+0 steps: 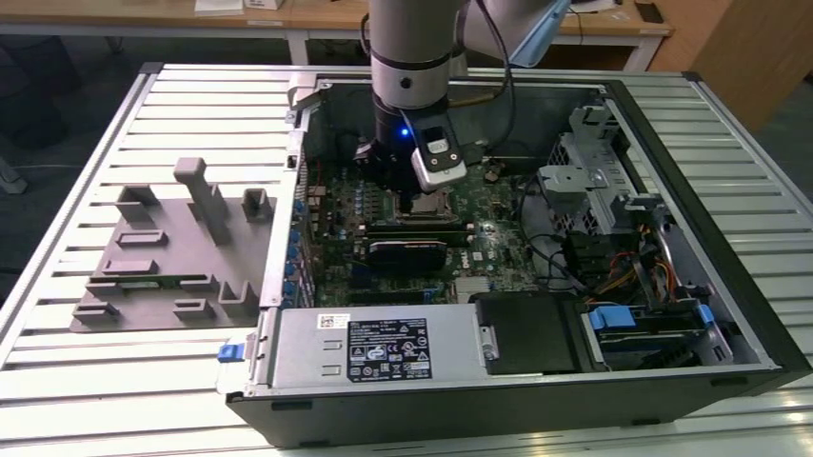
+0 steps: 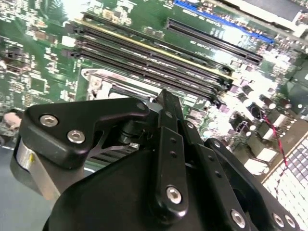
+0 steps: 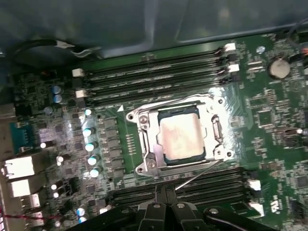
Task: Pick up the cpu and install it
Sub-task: 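Install the second cpu locking lever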
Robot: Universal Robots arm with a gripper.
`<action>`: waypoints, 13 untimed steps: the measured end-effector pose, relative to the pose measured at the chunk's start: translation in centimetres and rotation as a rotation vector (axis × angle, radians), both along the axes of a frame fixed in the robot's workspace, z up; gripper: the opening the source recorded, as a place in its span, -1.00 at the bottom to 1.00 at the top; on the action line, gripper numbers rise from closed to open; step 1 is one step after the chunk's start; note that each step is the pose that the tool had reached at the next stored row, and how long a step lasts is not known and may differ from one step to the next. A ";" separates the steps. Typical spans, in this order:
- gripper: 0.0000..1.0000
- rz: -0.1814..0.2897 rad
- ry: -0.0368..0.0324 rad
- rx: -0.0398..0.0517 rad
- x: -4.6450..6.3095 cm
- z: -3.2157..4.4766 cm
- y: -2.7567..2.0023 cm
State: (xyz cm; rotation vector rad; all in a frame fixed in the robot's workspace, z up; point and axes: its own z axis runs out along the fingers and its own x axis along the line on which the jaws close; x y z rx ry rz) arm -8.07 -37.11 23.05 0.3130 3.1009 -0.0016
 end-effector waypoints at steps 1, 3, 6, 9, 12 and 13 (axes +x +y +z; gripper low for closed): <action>-0.79 0.000 0.0003 -0.0001 0.0 0.01 0.00; -0.79 0.000 0.0004 -0.0002 0.0 0.01 0.00; -0.79 0.000 0.0002 0.0025 0.0 0.00 -0.12; -0.79 0.001 0.0004 0.0040 0.0 -0.03 -0.27; -0.79 0.005 0.0003 0.0096 0.0 -0.09 -0.48; -0.79 0.007 0.0004 0.0132 0.0 -0.11 -0.51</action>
